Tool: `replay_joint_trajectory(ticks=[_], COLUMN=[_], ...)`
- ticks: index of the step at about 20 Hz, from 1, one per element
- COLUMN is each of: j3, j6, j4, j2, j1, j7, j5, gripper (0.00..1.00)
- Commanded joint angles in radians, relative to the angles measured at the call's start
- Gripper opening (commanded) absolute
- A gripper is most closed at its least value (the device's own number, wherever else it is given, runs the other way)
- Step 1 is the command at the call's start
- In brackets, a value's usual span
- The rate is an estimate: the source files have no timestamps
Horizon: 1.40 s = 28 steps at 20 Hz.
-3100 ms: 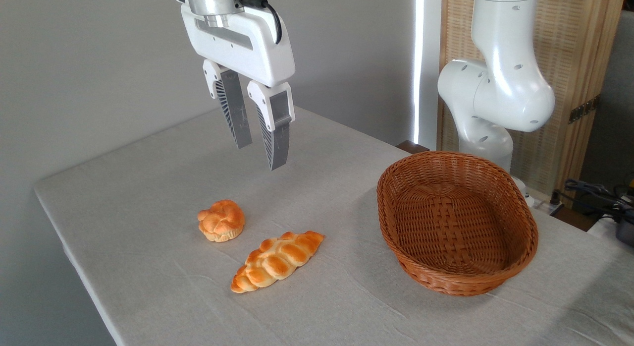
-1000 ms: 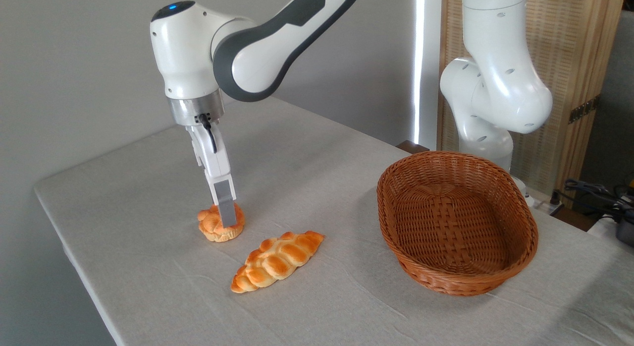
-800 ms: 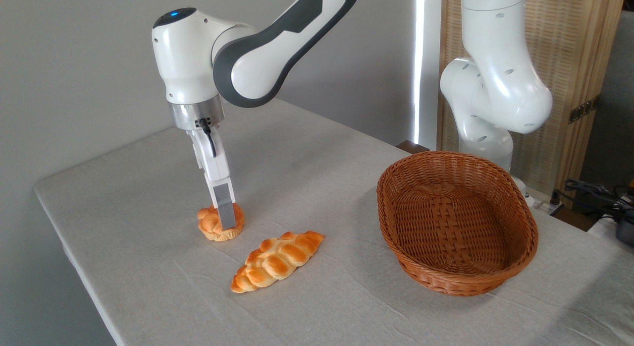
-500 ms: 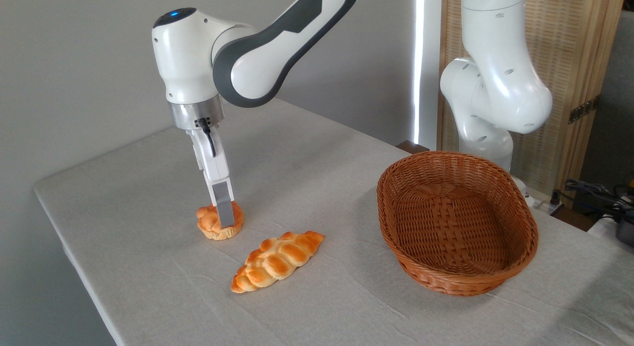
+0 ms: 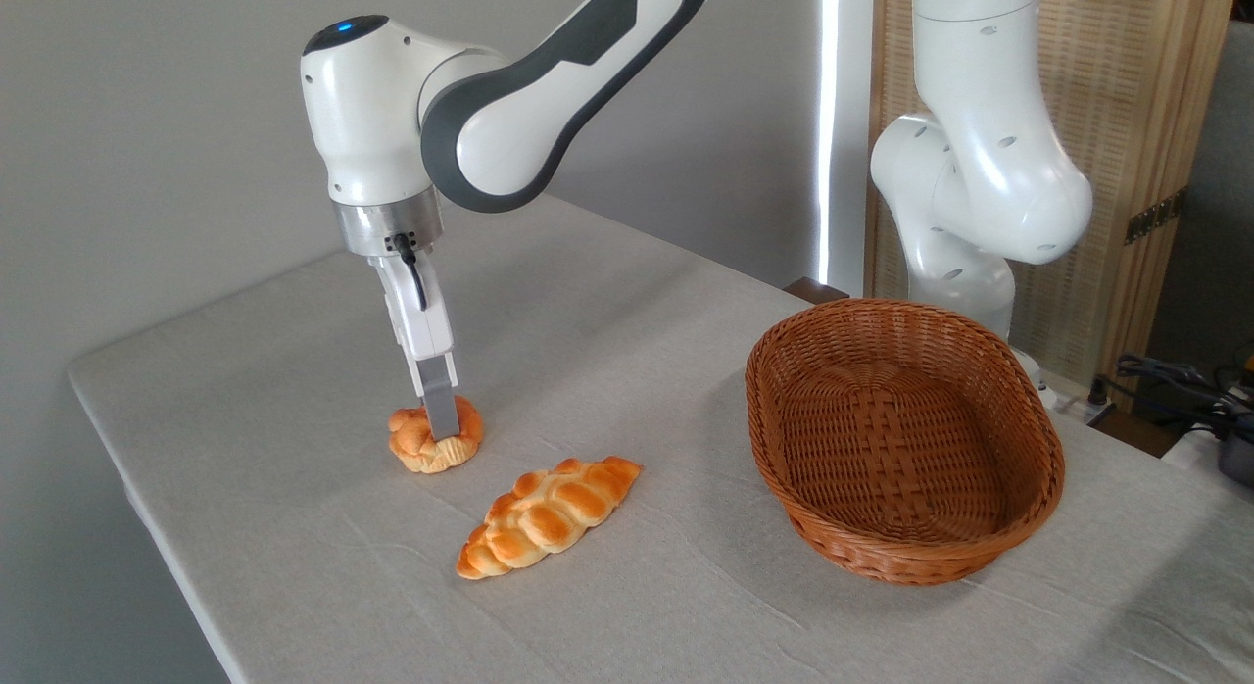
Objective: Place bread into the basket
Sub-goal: 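Lift the round bun and carry it over the wicker basket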
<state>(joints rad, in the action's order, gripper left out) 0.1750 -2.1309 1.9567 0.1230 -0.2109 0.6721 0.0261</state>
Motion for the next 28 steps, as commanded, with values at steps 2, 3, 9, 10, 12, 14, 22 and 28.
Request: replay_joint_trajectory(ticks=[2, 3, 9, 10, 12, 14, 22, 28], j3=[0.001, 0.0, -0.061, -0.084, -0.149, -0.245, -0.424, -0.424], j6=[-0.018, -0.011, 0.326, 0.397, 0.537, 0.579, 0.603, 0.638], j4=[0.007, -0.002, -0.056, -0.051, -0.024, 0.071, 0.392, 0.478], j2=[-0.008, -0.02, -0.219, -0.256, -0.339, -0.458, -0.752, -0.763], j1=[0.001, 0.001, 0.033, 0.033, 0.033, 0.031, 0.028, -0.004], j7=[0.0, -0.003, 0.088, 0.142, 0.29, 0.493, 0.733, 0.733], j5=[0.009, 0.011, 0.008, 0.008, 0.009, 0.009, 0.031, 0.064], gripper=[0.08, 0.04, 0.07, 0.08, 0.09, 0.12, 0.26, 0.29])
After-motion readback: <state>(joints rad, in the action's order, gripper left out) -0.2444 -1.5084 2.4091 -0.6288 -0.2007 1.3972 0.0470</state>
